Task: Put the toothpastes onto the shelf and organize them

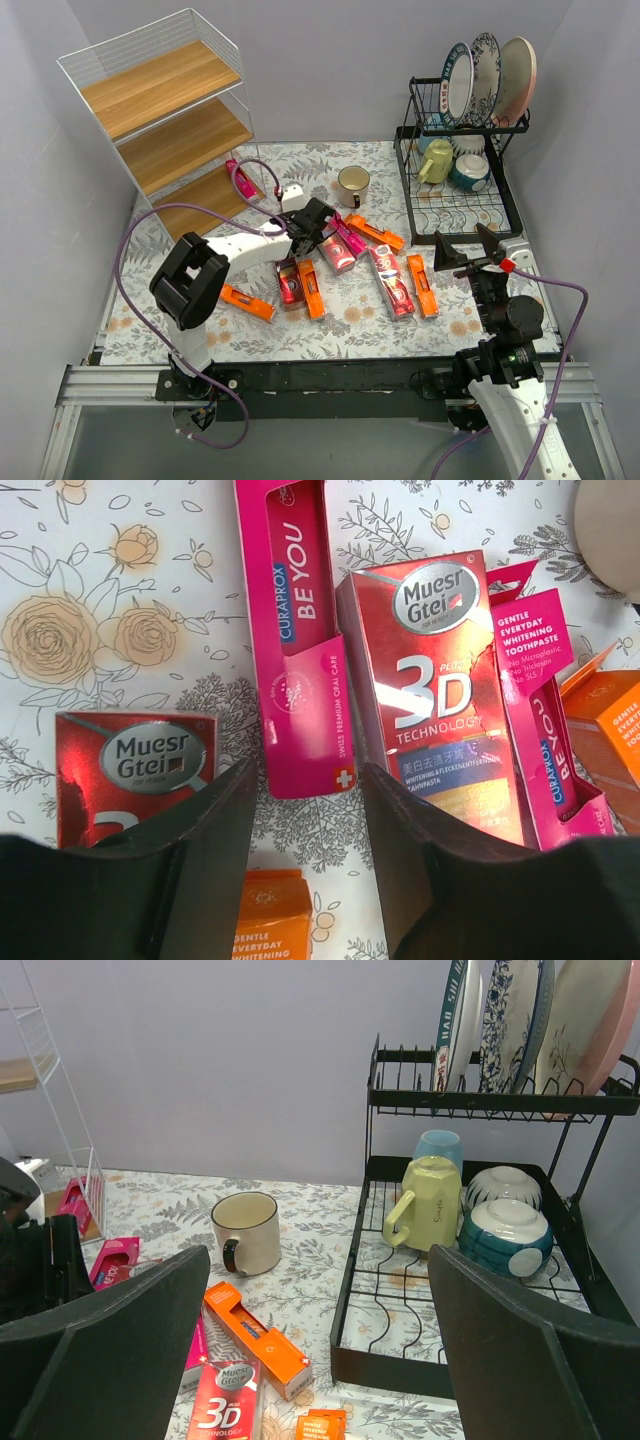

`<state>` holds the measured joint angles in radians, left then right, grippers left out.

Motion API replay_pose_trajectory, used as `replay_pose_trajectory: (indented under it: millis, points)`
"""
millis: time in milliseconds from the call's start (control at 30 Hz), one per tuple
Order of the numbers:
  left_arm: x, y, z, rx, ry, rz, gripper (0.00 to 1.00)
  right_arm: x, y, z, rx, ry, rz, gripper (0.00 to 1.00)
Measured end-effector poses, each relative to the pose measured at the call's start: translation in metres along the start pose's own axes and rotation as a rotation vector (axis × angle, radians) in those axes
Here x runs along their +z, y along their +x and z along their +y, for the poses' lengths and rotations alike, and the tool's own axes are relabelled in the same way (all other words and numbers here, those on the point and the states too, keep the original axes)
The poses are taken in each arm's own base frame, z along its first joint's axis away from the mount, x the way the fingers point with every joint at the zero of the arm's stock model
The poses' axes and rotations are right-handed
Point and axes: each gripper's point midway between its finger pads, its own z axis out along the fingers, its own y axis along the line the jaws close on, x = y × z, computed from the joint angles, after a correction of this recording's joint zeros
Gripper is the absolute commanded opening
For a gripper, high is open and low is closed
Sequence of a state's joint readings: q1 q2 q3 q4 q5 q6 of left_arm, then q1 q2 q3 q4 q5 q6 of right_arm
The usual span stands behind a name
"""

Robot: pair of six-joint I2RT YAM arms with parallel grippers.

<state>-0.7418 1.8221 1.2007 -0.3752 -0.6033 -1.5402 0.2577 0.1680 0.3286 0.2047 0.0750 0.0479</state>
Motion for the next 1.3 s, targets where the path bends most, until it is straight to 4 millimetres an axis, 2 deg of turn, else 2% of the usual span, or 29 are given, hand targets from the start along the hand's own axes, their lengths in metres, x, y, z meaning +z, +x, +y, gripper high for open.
replay_pose_trajectory:
  millis: [133, 233, 400, 933, 1300]
  points:
    - [0.010, 0.006, -0.001, 0.014, -0.019, 0.007, 0.45, 0.000, 0.000, 0.000, 0.000, 0.000, 0.000, 0.99]
    - [0.020, 0.019, 0.005, 0.038, -0.048, 0.028, 0.45, 0.000, 0.000, 0.000, 0.001, 0.000, 0.000, 0.99]
    - [0.027, 0.028, 0.011, 0.060, -0.077, 0.039, 0.46, 0.000, 0.000, 0.000, 0.001, 0.000, 0.000, 0.99]
    - [0.030, 0.016, 0.016, 0.095, -0.111, -0.019, 0.44, 0.000, 0.000, 0.000, 0.001, 0.000, 0.000, 0.99]
    - [0.035, 0.008, 0.009, 0.106, -0.085, -0.049, 0.50, 0.000, 0.001, 0.000, 0.001, -0.001, 0.004, 0.99]
